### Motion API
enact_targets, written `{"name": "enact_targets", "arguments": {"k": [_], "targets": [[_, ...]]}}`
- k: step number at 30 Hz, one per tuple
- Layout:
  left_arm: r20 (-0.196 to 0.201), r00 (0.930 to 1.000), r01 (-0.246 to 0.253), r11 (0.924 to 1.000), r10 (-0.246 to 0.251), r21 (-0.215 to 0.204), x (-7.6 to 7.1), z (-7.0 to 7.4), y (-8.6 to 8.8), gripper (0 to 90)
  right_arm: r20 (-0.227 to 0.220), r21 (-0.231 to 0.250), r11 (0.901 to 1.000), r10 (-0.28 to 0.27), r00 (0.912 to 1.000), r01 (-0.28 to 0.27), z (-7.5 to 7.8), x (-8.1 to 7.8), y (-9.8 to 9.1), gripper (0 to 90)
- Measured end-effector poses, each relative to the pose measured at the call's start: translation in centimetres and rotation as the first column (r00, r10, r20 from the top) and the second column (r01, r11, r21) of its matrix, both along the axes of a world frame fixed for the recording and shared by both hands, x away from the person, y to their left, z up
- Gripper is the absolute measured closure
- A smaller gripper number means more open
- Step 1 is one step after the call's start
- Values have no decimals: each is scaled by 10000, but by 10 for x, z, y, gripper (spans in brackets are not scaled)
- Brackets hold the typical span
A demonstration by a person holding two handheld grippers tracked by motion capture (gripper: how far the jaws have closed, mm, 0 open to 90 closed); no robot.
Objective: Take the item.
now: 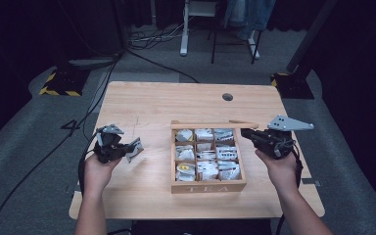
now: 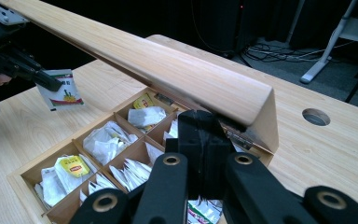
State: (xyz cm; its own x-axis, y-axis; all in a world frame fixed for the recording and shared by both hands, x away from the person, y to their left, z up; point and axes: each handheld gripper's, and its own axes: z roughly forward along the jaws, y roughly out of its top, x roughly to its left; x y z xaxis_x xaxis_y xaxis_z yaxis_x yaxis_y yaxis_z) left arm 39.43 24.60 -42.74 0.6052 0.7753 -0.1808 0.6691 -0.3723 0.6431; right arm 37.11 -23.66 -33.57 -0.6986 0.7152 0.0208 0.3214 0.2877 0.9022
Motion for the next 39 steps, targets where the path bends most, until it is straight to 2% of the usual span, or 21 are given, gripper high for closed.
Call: {"name": "enact_targets", "arguments": {"k": [8, 15, 17, 18, 22, 23, 26, 29, 34, 39], "targets": [[-342, 9993, -155, 9999, 152, -77, 5, -14, 4, 882, -10, -3, 10000, 16, 10000, -16, 0, 0, 0, 886], [-499, 9982, -313, 9994, 321, 171, 9, -21, 6, 869, -12, -1, 10000, 15, 10000, -15, 0, 0, 0, 885], [-629, 9969, -459, 9988, 469, 168, 10, -21, 7, 806, -16, 6, 10000, 15, 10000, -15, 0, 0, 0, 884], [-693, 9956, -609, 9977, 629, 308, 11, -21, 7, 734, -17, 5, 10000, 16, 10000, -16, 0, 0, 0, 883], [-524, 9894, -1320, 9889, 1357, 678, 12, -20, 7, 484, -21, 12, 10000, 19, 10000, -19, 0, 0, 0, 883], [-471, 9873, -1480, 9863, 1516, 729, 12, -19, 7, 445, -26, 1, 10000, 15, 10000, -15, 0, 0, 0, 883], [-324, 9832, -1770, 9816, 1797, 715, 11, -17, 10, 360, -25, 16, 10000, 24, 10000, -24, 0, 0, 0, 883], [-144, 9786, -2032, 9757, 2050, 818, 9, -12, 12, 326, -24, 41, 10000, 39, 10000, -39, 0, 0, 0, 882], [156, 9821, -1881, 9801, 1875, 628, 5, -1, 7, 319, -26, 47, 10000, 46, 10000, -46, 0, 1, 0, 881], [417, 9917, -1229, 9919, 1215, 332, -1, 14, -4, 321, -38, 39, 10000, 54, 10000, -54, 0, 1, 0, 881]]}}
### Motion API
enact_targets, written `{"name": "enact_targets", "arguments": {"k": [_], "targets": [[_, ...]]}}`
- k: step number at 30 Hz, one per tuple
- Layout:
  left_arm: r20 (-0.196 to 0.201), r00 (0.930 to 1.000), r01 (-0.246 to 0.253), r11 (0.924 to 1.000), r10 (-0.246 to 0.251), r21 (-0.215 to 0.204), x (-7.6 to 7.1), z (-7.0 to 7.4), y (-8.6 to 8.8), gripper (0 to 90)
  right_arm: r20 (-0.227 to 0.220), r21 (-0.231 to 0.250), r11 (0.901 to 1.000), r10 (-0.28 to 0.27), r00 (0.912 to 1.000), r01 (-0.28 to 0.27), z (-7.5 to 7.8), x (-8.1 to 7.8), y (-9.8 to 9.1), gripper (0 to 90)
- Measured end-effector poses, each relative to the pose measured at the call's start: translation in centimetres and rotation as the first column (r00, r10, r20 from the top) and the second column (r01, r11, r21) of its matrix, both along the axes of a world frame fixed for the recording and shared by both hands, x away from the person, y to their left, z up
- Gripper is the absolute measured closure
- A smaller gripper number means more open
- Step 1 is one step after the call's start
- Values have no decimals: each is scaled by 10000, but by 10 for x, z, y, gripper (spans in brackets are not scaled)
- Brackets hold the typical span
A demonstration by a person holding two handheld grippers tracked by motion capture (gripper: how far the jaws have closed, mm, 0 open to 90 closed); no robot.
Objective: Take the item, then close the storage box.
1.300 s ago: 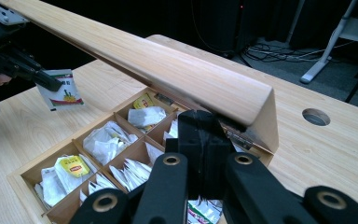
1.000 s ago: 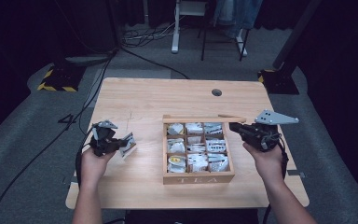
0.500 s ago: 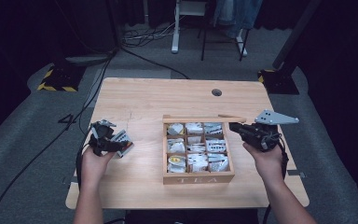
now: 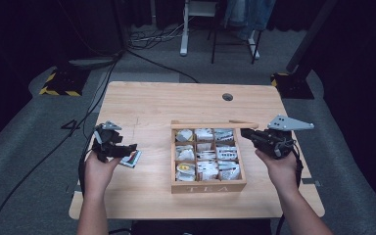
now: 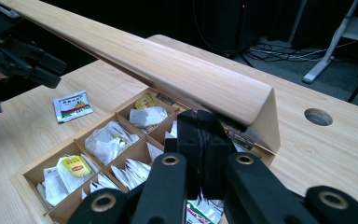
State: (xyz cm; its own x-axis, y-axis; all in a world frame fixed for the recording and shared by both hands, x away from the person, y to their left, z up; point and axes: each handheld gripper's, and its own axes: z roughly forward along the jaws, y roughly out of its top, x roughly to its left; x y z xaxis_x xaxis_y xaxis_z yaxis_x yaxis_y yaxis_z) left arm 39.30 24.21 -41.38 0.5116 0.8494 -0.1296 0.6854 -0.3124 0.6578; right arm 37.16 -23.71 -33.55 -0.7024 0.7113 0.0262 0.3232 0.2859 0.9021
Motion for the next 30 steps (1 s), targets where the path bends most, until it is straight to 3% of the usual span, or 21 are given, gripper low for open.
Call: {"name": "enact_targets", "arguments": {"k": [7, 12, 19, 21, 24, 26, 29, 30], "targets": [[471, 9946, 940, 9951, -925, -319, -15, 18, -25, 321, 5, -6, 10000, 12, 10000, -12, 0, 0, 0, 879], [636, 9841, 1665, 9860, -1657, -72, -29, 19, -46, 325, -118, -13, 10000, 64, 9999, -64, 0, 0, -1, 878], [569, 9712, 2306, 9728, -2314, 211, -60, -1, -58, 331, -104, -42, 10000, 0, 9999, -1, 1, -3, -3, 874], [775, 9671, 2417, 9702, -2425, 198, -69, -8, -59, 333, -128, -26, 10000, -53, 9999, 53, 2, -4, -5, 874], [1094, 9671, 2341, 9718, -2298, -281, -76, -20, -56, 321, -132, -53, 10000, -27, 9999, 27, 2, -5, -5, 871], [1059, 9707, 2242, 9716, -2157, -763, -77, -31, -54, 320, -165, -45, 10000, -43, 9999, 42, 1, -6, -5, 870], [690, 9775, 2058, 9730, -1993, -1045, -75, -46, -53, 316, -201, -64, 10000, -25, 9998, 24, 1, -6, -5, 865], [568, 9776, 2074, 9738, -2027, -934, -73, -51, -54, 316, -235, -65, 10000, -6, 9997, 4, 1, -6, -5, 863]]}}
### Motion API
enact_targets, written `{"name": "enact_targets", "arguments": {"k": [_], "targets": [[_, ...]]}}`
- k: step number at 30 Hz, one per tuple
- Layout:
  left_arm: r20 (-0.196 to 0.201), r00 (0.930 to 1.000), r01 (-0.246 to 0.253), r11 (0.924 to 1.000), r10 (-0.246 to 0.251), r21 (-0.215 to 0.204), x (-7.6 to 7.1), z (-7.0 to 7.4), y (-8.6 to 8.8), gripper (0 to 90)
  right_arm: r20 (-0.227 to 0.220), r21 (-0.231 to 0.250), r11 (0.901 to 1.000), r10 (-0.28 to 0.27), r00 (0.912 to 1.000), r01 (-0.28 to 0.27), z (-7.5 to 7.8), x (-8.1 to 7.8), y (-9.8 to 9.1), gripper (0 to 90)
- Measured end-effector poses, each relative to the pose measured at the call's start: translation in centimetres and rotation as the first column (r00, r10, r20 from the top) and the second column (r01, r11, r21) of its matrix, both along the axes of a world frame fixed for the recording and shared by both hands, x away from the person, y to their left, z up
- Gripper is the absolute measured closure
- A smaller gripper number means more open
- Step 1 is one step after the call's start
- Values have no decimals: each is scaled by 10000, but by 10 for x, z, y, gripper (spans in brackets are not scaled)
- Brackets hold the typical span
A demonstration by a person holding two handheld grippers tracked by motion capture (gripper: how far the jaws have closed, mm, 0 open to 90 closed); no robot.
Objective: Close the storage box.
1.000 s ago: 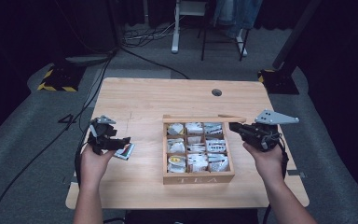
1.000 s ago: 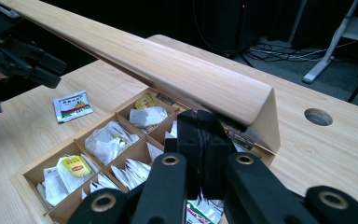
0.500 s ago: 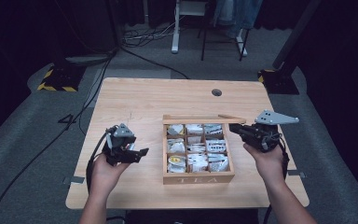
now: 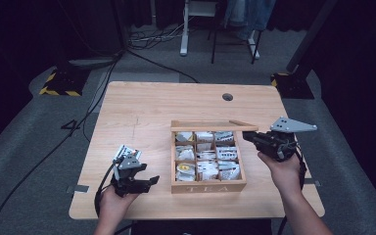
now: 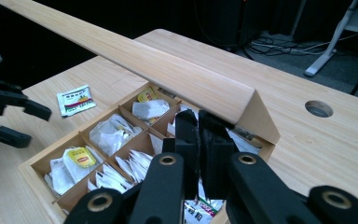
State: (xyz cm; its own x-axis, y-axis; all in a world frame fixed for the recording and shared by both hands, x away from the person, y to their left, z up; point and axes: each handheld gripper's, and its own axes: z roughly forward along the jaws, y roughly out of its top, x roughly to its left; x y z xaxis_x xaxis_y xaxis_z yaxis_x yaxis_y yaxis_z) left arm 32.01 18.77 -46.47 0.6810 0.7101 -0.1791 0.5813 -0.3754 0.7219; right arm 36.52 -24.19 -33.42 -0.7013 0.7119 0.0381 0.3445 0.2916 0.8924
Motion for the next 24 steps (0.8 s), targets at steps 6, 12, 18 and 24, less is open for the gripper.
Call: {"name": "enact_targets", "arguments": {"k": [6, 12, 18, 24], "targets": [[-111, 9998, -144, 9963, 154, 852, 3, -18, -6, 323, -192, -65, 9998, 174, 9997, -175, 0, -1, 0, 850], [12, 9997, -239, 9934, 240, 1122, 7, -32, -16, 338, -276, -114, 9996, 246, 9993, -249, 0, -2, -1, 848], [776, 9970, -72, 9877, -50, 1562, 6, -37, -21, 321, -354, -163, 9993, 345, 9988, -350, -1, -3, -1, 848], [877, 9961, -134, 9880, -1, 1538, 10, -38, -20, 298, -461, -232, 9989, 387, 9982, -398, -2, -5, -2, 845]]}}
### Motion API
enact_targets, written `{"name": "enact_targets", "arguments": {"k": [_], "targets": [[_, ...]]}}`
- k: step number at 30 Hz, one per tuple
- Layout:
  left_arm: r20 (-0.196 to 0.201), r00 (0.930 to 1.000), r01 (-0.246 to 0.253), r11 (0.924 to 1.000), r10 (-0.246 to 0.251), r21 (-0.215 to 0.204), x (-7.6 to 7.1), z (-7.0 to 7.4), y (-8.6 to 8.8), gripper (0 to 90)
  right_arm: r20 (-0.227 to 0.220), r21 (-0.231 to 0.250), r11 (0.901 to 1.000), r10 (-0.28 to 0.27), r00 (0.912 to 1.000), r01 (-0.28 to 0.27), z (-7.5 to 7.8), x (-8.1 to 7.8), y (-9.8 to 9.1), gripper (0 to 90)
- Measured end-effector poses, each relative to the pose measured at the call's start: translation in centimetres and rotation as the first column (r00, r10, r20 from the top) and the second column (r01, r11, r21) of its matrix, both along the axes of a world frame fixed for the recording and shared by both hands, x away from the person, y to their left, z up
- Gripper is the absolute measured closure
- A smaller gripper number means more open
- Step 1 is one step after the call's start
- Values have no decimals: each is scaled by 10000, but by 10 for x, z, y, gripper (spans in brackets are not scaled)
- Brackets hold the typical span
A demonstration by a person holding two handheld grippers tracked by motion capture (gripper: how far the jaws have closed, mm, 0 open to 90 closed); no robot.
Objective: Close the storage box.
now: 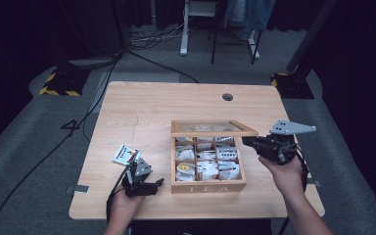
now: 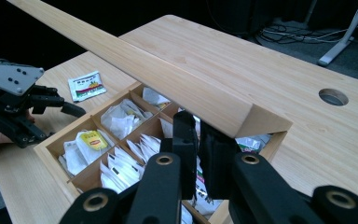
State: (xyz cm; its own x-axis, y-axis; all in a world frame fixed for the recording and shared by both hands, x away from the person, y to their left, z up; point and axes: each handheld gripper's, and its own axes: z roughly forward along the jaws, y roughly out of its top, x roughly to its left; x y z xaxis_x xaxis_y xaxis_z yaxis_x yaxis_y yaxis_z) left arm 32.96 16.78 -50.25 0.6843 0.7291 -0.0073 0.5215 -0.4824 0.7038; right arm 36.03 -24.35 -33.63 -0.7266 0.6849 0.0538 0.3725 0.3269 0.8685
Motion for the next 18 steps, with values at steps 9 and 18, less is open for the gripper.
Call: {"name": "enact_targets", "arguments": {"k": [9, 18], "targets": [[-18, 10000, -48, 10000, 48, -16, 1, 0, 0, 291, -264, -147, 9999, 35, 9996, -39, 1, -4, -4, 832], [-64, 10000, -58, 10000, 57, -71, 1, 0, -1, 292, -780, -352, 9994, -49, 9969, 22, -1, -9, -13, 808]]}}
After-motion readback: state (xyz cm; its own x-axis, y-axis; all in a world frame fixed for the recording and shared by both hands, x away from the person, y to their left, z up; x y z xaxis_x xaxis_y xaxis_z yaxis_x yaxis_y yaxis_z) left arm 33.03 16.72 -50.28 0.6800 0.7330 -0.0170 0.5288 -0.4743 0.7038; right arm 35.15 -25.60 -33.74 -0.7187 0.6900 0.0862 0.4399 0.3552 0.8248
